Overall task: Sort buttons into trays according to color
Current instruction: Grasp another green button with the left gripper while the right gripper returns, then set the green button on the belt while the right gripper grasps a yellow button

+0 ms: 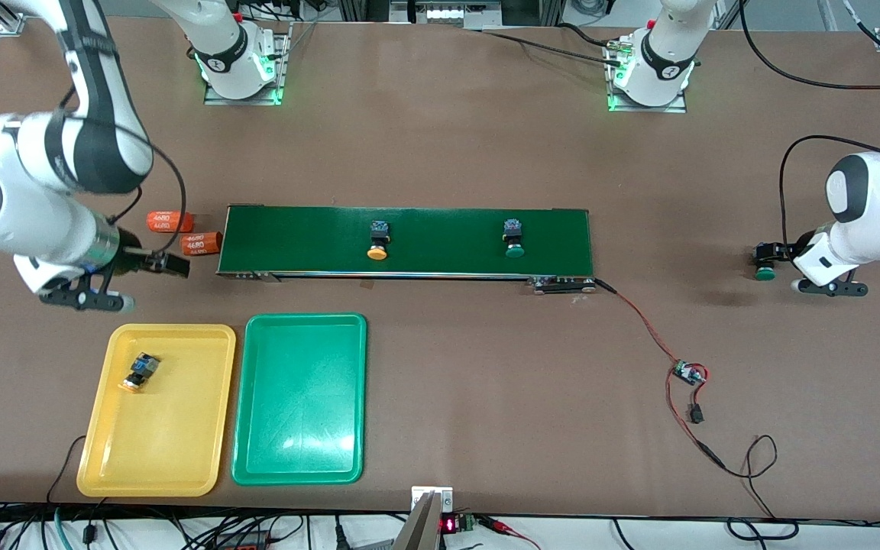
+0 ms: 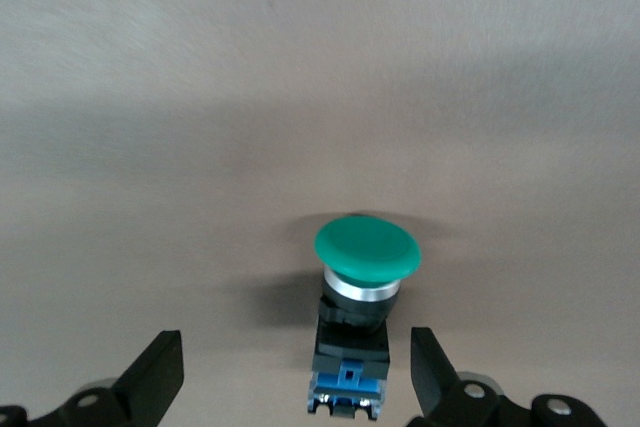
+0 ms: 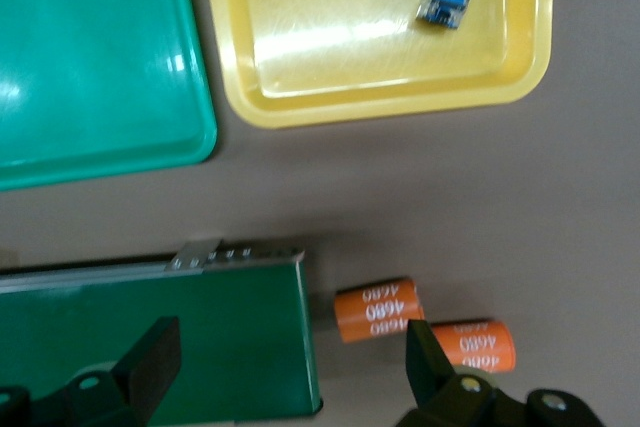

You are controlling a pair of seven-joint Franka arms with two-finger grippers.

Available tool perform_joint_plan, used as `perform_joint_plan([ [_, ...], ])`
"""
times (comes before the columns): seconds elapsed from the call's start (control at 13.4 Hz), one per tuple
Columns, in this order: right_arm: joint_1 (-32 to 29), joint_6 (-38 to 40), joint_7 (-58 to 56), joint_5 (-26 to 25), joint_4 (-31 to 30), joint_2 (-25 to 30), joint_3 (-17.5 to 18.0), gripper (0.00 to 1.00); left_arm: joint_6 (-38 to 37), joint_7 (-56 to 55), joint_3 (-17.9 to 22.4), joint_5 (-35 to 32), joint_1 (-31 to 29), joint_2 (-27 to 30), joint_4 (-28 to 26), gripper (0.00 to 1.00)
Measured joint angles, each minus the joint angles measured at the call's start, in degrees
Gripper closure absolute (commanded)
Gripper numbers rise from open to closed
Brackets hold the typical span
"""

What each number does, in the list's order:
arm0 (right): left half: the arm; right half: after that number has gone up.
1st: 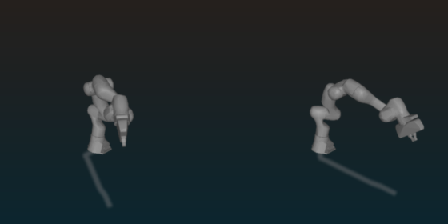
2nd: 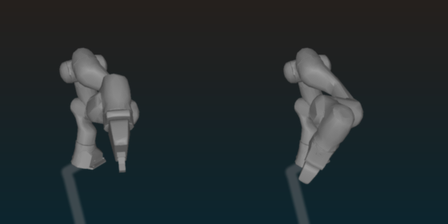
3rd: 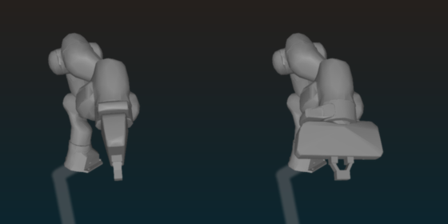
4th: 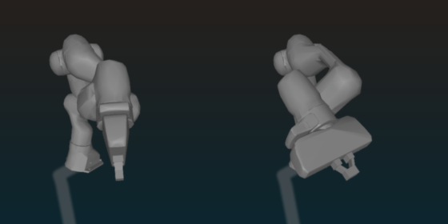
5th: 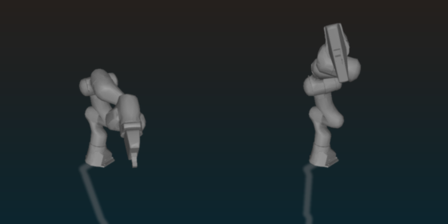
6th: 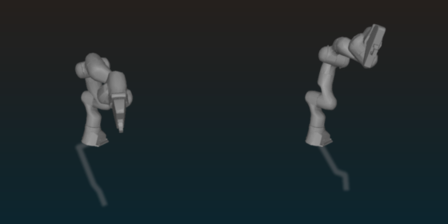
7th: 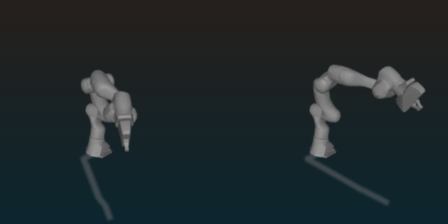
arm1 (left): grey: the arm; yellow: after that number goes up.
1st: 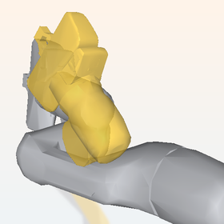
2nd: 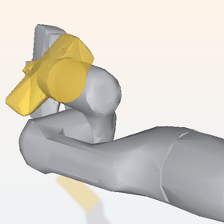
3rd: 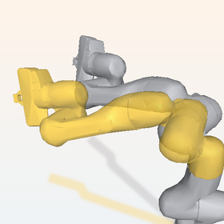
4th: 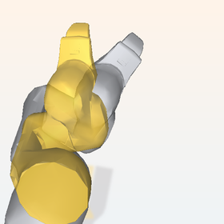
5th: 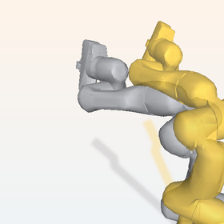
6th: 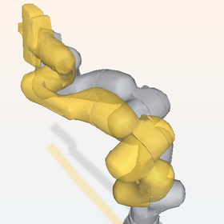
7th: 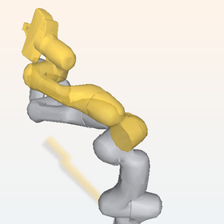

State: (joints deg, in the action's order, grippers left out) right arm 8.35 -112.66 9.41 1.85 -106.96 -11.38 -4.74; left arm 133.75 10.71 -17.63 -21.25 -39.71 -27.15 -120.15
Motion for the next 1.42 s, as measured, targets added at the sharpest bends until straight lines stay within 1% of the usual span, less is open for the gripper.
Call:
perform_joint_plan([
  [0.3,-0.1,-0.6,0.1,0.0,-12.1,12.1,0.2,0.00,-0.1,1.1,-0.5,0.0,-0.1,-1.3,0.0,0.00],
  [0.37,-0.1,-2.6,0.1,0.0,-15.8,14.7,0.4,0.00,-0.2,1.4,-0.6,0.0,-0.1,-1.3,0.0,0.06],
  [0.45,-0.1,-5.7,0.1,0.0,-19.9,17.0,1.0,0.00,-0.2,1.9,-0.6,0.0,-0.1,-1.3,0.0,0.27],
  [0.52,-0.1,-8.9,0.3,0.0,-23.6,18.7,1.7,0.00,-0.2,2.5,-0.6,0.0,-0.1,-1.3,0.0,0.46],
  [0.67,-0.1,-13.4,3.3,0.0,-28.8,20.1,4.2,0.00,-0.7,3.5,-0.6,0.0,-0.2,-1.3,0.0,0.80],
  [0.75,-0.1,-14.5,5.9,0.1,-30.0,20.1,6.3,0.00,-1.6,3.6,-0.6,0.2,-0.2,-1.3,0.0,0.93],
  [0.82,-0.1,-15.0,9.3,0.1,-30.7,19.8,8.7,0.00,-2.4,3.7,-0.6,0.9,-0.3,-1.3,0.0,1.00],
  [0.97,-0.1,-16.5,15.0,0.1,-31.1,18.9,12.9,0.00,-3.3,4.2,-0.6,2.6,-0.4,-1.2,0.1,1.00],
  [1.12,0.0,-18.7,16.4,0.1,-31.1,17.5,14.9,0.00,-3.5,4.4,-2.0,2.8,-0.5,-0.6,0.6,1.00],
  [1.35,0.0,-21.8,16.3,0.0,-31.1,15.2,16.5,0.00,-4.4,6.4,-7.2,2.9,0.2,2.9,1.8,1.00],
  [1.42,0.0,-22.9,16.2,-0.1,-31.1,14.3,17.5,0.00,-4.8,7.1,-8.5,3.1,1.8,4.6,1.9,1.00],
])
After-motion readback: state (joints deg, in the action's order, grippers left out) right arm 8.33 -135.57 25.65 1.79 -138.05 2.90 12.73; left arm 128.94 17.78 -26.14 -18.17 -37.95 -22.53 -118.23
